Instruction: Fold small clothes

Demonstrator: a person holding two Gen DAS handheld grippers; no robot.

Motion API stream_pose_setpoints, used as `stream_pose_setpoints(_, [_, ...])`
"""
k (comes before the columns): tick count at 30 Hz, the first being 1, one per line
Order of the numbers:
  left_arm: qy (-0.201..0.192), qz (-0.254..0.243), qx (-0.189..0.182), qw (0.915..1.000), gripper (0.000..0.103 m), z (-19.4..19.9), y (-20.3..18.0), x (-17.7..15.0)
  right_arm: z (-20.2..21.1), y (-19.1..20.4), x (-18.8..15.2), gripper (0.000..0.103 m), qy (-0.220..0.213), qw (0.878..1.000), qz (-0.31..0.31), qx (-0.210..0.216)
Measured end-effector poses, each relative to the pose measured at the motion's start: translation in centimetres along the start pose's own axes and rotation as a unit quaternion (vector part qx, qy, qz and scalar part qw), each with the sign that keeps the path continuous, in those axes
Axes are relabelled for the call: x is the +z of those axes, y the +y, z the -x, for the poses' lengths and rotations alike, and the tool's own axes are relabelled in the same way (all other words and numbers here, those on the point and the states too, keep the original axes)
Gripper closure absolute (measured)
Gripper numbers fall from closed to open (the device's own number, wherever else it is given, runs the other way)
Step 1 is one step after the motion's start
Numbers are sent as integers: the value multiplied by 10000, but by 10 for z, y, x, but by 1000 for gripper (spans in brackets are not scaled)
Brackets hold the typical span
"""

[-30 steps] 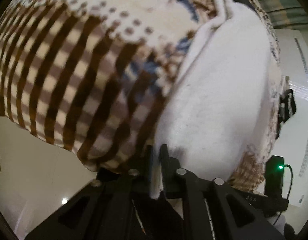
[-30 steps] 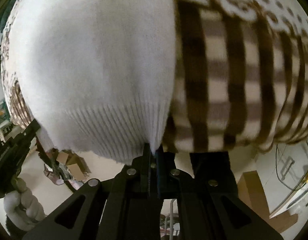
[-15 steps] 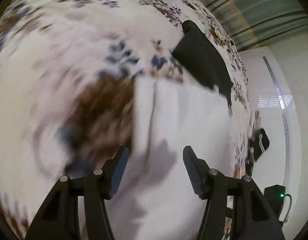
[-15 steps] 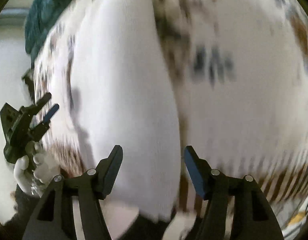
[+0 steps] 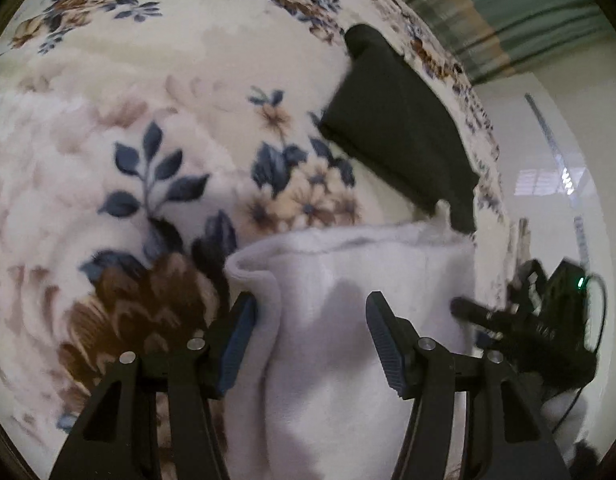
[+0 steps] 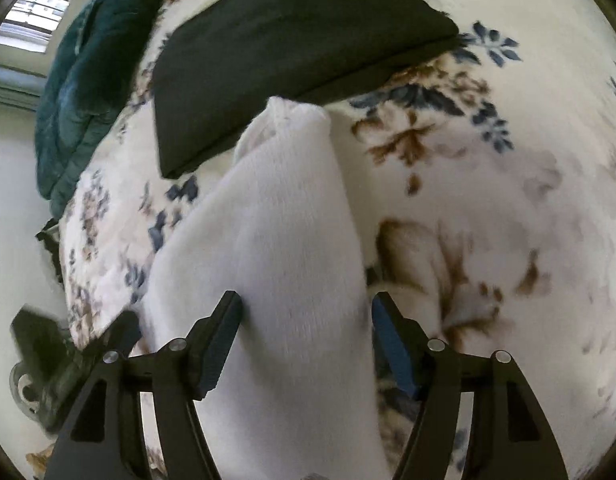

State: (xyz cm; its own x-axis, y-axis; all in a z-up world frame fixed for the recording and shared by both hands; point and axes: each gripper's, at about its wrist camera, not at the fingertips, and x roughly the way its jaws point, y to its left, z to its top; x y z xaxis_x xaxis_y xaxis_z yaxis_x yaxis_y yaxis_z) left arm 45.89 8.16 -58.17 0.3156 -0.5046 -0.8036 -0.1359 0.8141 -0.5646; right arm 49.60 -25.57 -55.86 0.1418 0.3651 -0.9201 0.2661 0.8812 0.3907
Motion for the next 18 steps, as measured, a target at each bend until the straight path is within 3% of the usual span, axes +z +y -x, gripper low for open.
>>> stream_pose_setpoints(3, [161,-9,104,9998,51,-19,2,0,-17,12,-1,34,36,10000,20,-90])
stream_pose_setpoints(5, [100,-152,264,9995,72,-15,-1,-1,-24,14,-7,33,25,9998,83,-206])
stream_pose_setpoints(6, [116,-195,433,9988,75,-9,-2,-1,-23,15,-9,34,-6,9996,122,-268])
stream_pose_setpoints(9, [-320,-135,559,9978,75,27,-2,-6,-18,17,-16,33,-70,9994,159,-304])
stream_pose_setpoints(11, [-508,-34,190,9985,71,47,-2,-14,-13,17,-18,33,-96,9994,187,-277])
stream_pose_setpoints(14, [-309,-104,126,9994,55,39,-6,-18,-10,17,-21,33,-113,9991,252,-307])
stream_pose_setpoints(18, [134,-31,307,9994,58,-3,2,-15,-15,15,-22,33,-78,9992,202,-342])
